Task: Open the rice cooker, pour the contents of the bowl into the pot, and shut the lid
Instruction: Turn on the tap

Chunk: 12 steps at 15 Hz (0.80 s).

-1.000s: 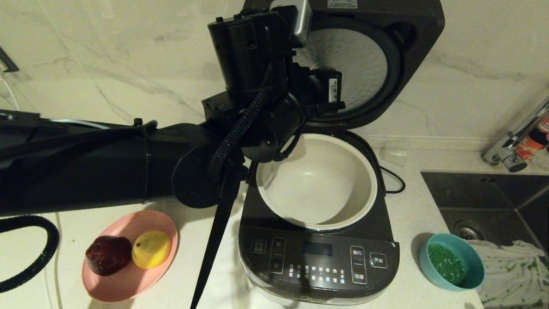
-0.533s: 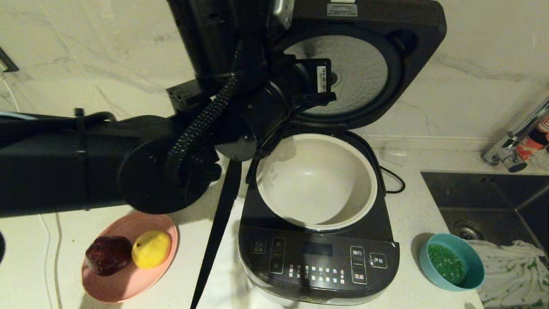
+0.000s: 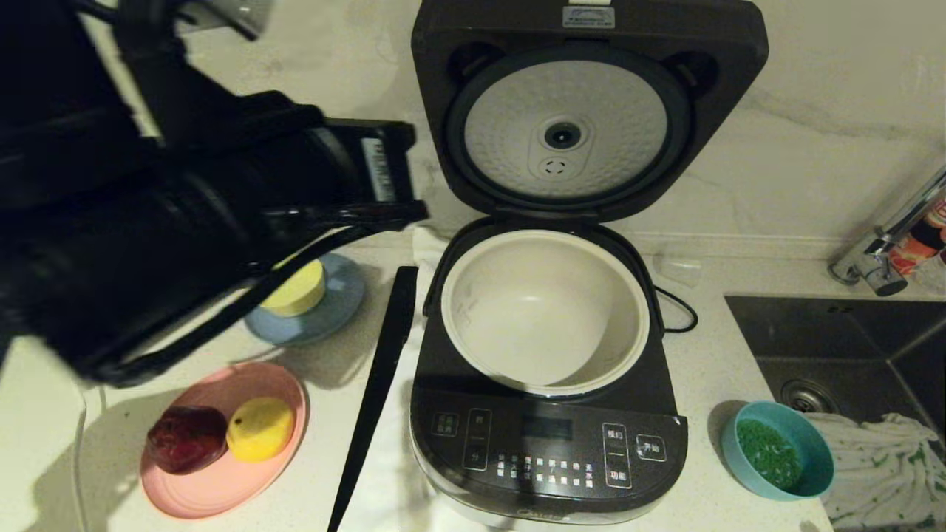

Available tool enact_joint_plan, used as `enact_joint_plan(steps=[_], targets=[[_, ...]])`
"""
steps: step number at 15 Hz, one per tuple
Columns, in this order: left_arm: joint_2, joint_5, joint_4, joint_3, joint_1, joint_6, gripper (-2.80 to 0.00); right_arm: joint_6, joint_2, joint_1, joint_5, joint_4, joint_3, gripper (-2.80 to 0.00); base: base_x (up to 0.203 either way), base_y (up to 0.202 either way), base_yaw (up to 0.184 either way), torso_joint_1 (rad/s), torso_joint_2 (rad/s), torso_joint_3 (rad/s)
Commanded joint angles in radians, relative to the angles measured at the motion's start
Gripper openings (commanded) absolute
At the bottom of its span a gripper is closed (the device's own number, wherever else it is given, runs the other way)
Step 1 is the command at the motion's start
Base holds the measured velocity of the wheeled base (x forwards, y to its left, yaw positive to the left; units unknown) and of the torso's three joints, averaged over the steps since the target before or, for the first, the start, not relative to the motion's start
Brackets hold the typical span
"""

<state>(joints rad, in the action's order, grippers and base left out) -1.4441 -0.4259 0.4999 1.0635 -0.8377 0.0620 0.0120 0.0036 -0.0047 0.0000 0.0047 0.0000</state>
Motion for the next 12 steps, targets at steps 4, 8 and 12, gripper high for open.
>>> enact_joint_plan(steps=[4,8,12], targets=[[0.474,-0.081,-0.212,-0.263,0.346,0.020,-2.80,0.000,-0.001,0.000,0.000,0.000,0.000,-2.80,0.000,0.000,0.000,0.000,0.00,0.000],[0.839,-0.147,-0.266,-0.492,0.576,0.021,-2.80,0.000,-0.001,0.000,0.000,0.000,0.000,-2.80,0.000,0.000,0.000,0.000,0.00,0.000],[1.155,-0.171,-0.310,-0.746,0.763,0.022,-2.80,0.000,-0.001,0.000,0.000,0.000,0.000,-2.80,0.000,0.000,0.000,0.000,0.00,0.000]])
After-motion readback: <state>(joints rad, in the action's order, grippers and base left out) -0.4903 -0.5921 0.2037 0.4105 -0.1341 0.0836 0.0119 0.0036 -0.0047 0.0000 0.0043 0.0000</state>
